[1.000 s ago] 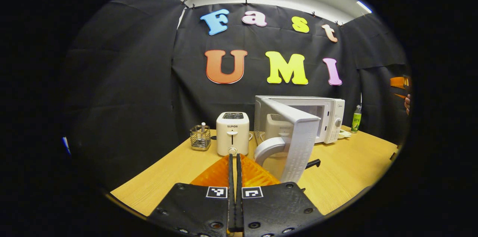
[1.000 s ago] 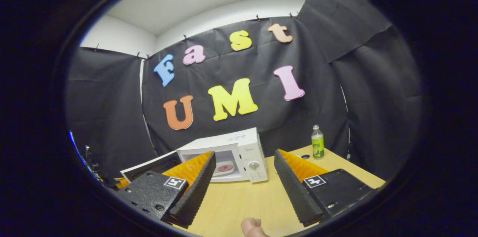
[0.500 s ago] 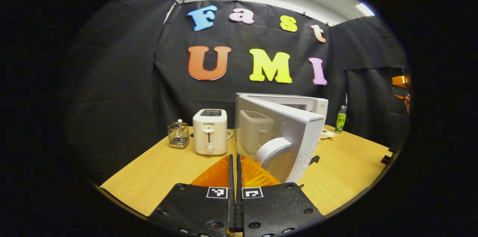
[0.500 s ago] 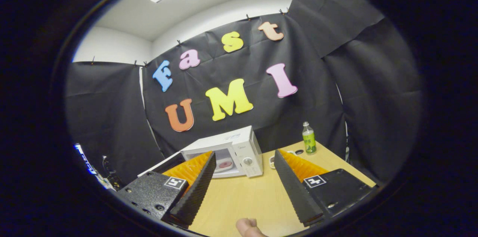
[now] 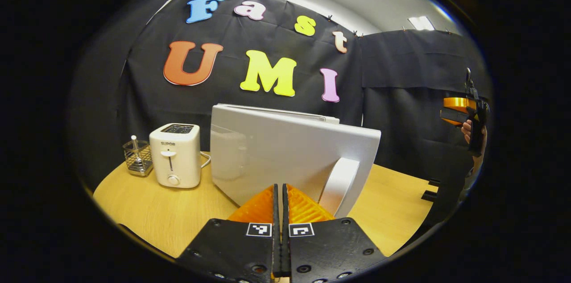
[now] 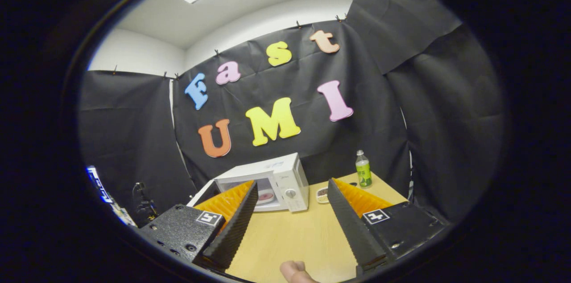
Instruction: Open the microwave oven with the left hand, put the food in, and close the microwave oven.
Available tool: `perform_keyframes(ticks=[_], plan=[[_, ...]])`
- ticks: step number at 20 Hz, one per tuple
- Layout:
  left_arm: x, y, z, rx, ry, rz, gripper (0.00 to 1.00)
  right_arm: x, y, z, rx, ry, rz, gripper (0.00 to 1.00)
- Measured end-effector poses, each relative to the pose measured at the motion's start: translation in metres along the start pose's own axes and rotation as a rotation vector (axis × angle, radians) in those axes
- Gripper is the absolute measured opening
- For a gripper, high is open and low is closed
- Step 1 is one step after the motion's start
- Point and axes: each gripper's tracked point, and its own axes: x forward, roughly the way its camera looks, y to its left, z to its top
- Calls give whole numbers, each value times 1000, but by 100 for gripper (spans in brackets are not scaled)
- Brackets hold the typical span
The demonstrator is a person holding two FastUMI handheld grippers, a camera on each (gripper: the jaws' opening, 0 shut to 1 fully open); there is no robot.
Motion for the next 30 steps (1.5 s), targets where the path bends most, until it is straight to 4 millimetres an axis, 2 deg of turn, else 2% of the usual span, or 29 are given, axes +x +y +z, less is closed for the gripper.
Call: perform_keyframes(ticks=[1,2,6,13,14,17,24,30], plan=[[10,-7,0,2,-1,-15,0,0,0,-1,-2,2,2,99],[23,-13,-2,6,13,-28,0,0,0,-4,-3,7,7,89],[60,-38,-10,29,42,-58,0,0,-7,-8,8,17,11,89],[136,-62,3,28,20,-45,0,9,-28,-16,24,25,0,89],[147,-64,4,28,21,-40,0,10,-30,-17,26,30,3,99],[178,-70,4,19,30,-30,0,20,-39,-23,24,53,11,99],[236,-73,11,54,29,78,0,34,-57,-38,24,99,5,99],[278,-45,6,123,93,281,0,32,-69,-37,16,84,-15,99]])
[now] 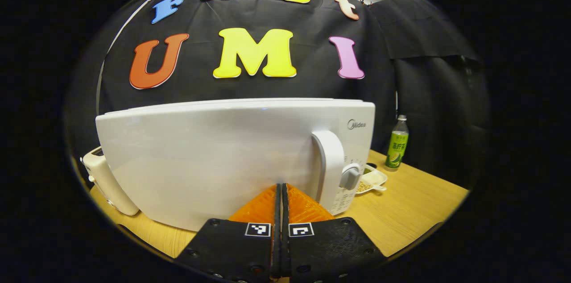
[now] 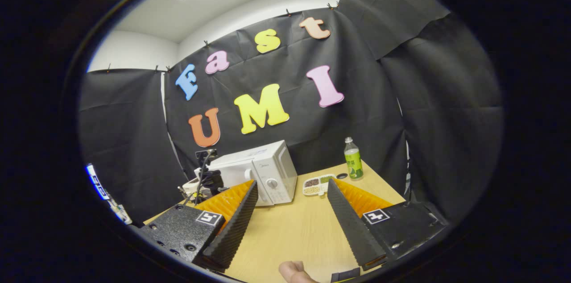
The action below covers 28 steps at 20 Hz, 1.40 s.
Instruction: Open the microwave oven with the left hand, put the food in, and close the microwave oven.
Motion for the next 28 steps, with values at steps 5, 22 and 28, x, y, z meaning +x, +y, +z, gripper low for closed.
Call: perform_keyframes(ticks=[5,22,28], plan=[[-1,-5,-2,-15,17,4,0,-3,-3,-1,-1,4,-17,99],[-102,-3,-8,-40,131,112,78,-36,3,1,-20,-3,-75,99],[-171,9,29,-21,85,187,98,-49,2,16,-58,-42,-153,99]])
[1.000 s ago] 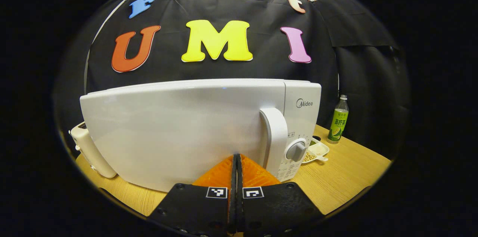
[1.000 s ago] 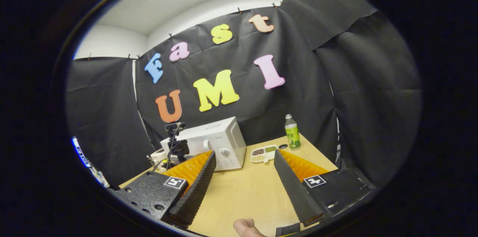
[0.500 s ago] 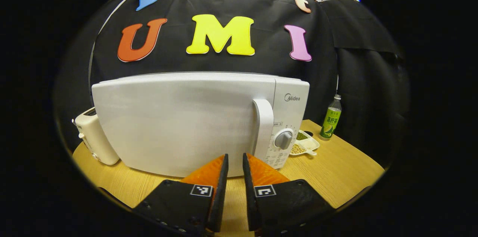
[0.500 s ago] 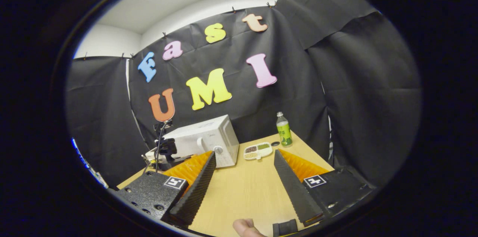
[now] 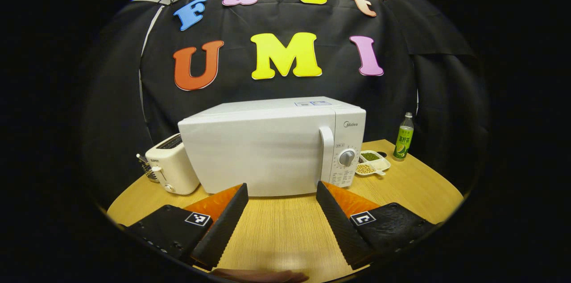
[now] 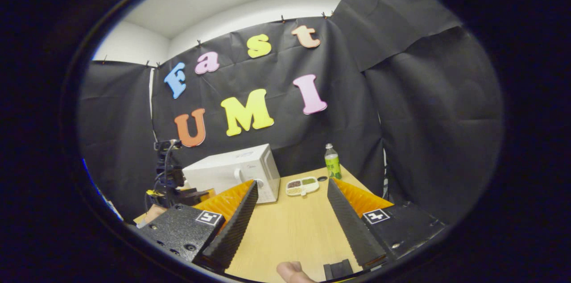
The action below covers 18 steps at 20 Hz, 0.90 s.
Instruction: Open the microwave oven with the left hand, put the food in, and close the microwave oven.
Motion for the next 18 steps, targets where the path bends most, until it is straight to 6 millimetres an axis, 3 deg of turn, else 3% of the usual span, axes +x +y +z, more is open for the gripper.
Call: perform_keyframes(ticks=[11,15,18], plan=[[-177,34,91,-62,-226,69,96,-26,27,40,-105,-97,-21,100],[-233,43,98,-51,-280,102,96,-34,37,49,-124,-131,-14,100],[-262,41,108,-24,-323,115,97,-36,41,51,-120,-142,-10,100]])
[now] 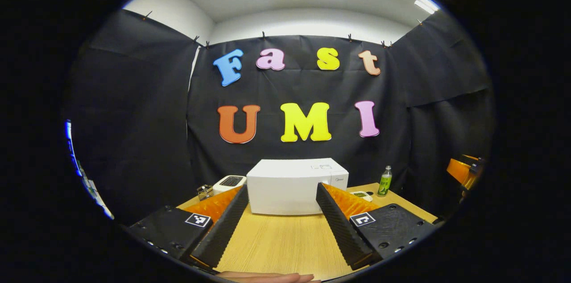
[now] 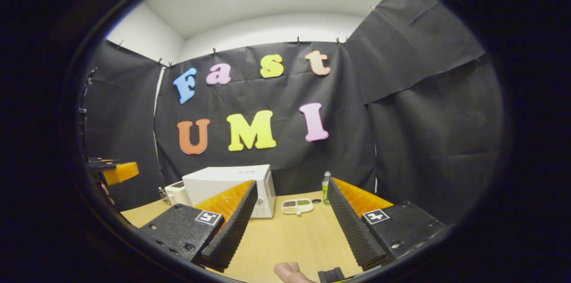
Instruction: Open the microwave oven with the left hand, put the food in, and close the microwave oven.
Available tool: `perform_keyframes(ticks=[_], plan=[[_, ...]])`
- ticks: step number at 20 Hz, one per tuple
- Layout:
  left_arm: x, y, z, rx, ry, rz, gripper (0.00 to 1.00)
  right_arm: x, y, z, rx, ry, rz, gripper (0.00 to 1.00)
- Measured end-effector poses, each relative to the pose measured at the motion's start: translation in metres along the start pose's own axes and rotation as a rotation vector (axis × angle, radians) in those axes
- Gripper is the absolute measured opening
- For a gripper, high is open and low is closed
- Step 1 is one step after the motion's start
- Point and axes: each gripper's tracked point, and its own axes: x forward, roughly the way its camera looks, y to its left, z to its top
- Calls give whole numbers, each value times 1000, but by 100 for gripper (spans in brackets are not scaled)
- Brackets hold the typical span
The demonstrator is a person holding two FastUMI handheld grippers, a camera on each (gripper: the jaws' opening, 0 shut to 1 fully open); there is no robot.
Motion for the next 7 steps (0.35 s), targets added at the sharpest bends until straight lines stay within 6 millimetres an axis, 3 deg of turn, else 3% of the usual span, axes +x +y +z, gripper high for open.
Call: perform_keyframes(ticks=[4,5,7], plan=[[-23,-10,17,-27,-35,-25,97,-3,-4,11,-26,-28,-29,100],[-27,-12,19,-27,-38,-33,97,-4,-4,15,-38,-39,-38,90],[-32,-13,19,-22,-42,-42,97,-8,0,19,-57,-45,-41,90]])
